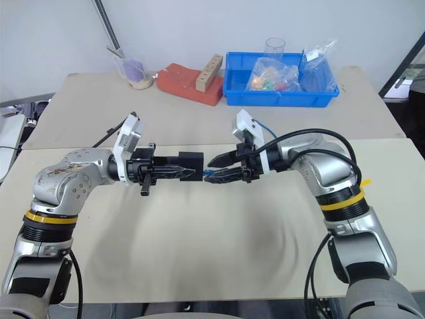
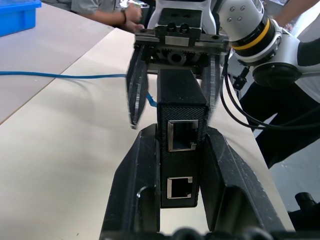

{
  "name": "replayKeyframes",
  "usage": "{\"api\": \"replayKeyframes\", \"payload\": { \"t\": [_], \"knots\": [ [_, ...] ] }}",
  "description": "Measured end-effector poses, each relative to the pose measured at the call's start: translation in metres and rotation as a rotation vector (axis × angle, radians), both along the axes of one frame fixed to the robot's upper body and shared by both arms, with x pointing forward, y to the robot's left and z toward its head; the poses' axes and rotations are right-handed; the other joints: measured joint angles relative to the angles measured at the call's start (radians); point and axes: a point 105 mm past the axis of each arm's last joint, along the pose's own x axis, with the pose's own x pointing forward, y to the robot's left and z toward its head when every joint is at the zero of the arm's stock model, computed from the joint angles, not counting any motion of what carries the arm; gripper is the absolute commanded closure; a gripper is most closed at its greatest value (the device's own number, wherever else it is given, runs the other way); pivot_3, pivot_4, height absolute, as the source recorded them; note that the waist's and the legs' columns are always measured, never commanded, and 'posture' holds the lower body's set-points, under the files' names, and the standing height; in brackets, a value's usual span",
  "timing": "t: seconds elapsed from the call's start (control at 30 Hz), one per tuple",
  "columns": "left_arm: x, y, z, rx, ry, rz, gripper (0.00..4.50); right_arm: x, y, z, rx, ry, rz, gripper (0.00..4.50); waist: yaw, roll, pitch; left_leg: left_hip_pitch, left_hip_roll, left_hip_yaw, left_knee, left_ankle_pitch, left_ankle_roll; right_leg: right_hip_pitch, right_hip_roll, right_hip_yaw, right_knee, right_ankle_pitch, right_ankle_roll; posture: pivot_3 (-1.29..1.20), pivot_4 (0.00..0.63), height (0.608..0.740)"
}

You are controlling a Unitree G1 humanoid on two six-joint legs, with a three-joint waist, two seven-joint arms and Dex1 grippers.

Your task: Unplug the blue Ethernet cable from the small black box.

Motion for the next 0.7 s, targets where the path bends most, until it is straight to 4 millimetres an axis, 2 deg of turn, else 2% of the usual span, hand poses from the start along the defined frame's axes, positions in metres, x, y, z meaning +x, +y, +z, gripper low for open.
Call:
{"api": "replayKeyframes", "payload": {
  "t": [0.13, 0.53, 0.7],
  "knots": [
    [0.0, 0.0, 0.0, 0.005, 0.0, -0.001, 3.95, -0.003, 0.001, -0.001, -0.003, 0.009, 0.024, 4.48, 0.0, 0.0, 0.0, 0.0, 0.0, 0.0, 0.0, 0.0, 0.0, 0.0, 0.0, 0.0, 0.0, 0.0, 0.0, 0.0, 0.15, 0.74],
    [-0.004, -0.001, -0.002, 0.025, 0.005, -0.019, 3.95, -0.005, 0.0, -0.004, -0.031, 0.008, 0.049, 4.48, 0.0, 0.0, 0.0, 0.0, 0.0, 0.0, 0.0, 0.0, 0.0, 0.0, 0.0, 0.0, 0.0, 0.0, 0.0, 0.0, 0.15, 0.74],
    [-0.015, -0.002, -0.004, 0.034, -0.004, -0.045, 3.95, -0.014, -0.007, -0.007, -0.047, -0.031, 0.101, 4.48, 0.0, 0.0, 0.0, 0.0, 0.0, 0.0, 0.0, 0.0, 0.0, 0.0, 0.0, 0.0, 0.0, 0.0, 0.0, 0.0, 0.15, 0.74]
  ]
}}
